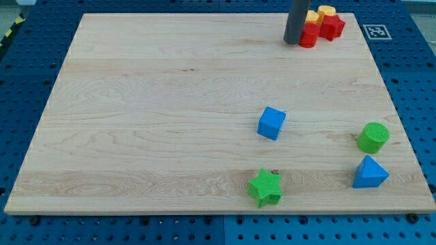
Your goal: Push the red circle into the red star
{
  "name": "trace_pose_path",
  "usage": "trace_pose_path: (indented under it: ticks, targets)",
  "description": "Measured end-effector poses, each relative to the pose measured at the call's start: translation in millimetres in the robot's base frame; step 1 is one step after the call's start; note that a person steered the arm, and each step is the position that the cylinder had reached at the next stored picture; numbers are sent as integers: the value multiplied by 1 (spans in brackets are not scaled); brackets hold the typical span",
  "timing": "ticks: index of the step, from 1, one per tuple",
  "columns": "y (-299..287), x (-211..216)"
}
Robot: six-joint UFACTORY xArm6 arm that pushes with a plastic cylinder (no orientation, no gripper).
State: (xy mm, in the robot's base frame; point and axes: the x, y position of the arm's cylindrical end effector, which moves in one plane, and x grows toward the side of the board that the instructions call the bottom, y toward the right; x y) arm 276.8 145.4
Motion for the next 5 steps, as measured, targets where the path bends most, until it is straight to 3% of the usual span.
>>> trace_pose_path:
  ticks: [4,5]
  targets:
    - [24,-4]
    - [22,35]
